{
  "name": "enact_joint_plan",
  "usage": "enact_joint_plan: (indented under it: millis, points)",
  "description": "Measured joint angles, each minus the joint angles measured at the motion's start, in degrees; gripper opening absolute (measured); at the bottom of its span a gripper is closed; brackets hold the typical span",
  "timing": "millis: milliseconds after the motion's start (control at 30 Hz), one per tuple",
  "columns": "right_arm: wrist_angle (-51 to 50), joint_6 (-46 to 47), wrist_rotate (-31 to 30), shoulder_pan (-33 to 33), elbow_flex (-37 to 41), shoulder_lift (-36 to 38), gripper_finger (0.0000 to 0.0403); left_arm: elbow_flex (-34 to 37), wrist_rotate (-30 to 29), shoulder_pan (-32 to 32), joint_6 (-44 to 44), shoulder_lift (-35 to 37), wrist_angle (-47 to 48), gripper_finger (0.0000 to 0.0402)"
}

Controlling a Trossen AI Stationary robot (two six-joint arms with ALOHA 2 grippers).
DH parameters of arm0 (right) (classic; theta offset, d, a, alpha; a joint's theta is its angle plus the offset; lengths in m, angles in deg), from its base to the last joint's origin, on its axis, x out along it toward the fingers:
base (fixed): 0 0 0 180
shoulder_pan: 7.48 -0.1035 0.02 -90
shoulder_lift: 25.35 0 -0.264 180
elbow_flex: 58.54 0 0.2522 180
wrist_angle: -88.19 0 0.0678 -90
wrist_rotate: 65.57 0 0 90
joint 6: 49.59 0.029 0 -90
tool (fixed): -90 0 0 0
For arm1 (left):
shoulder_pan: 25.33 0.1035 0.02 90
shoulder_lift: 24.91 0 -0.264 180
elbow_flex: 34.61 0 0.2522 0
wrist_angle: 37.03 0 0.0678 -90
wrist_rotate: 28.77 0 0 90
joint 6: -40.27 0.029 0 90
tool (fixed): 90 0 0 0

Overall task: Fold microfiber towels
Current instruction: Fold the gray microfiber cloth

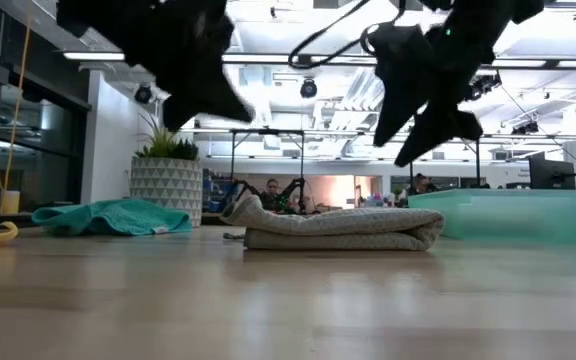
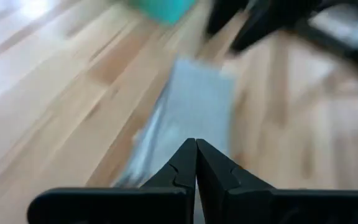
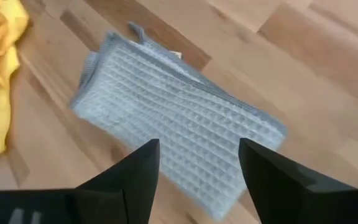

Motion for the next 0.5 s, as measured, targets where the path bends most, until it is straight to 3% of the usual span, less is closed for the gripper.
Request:
enact_joint_plan:
  millis: [200,433,500]
  points:
    - [6.56,3.62,2.03,0.0,2.63,-5.45,0.0165,0.19,1.81,0.0,-1.8,-4.24,-9.46,0.0]
    - [7.93,4.43,2.44,0.02,2.77,-8.02,0.0019,0.05,3.84,-0.09,-5.63,-14.18,-14.03,0.0]
    - [7.72,3.82,2.52,0.02,2.75,-8.2,0.0011,0.07,4.3,-0.09,-5.78,-17.22,-16.61,0.0]
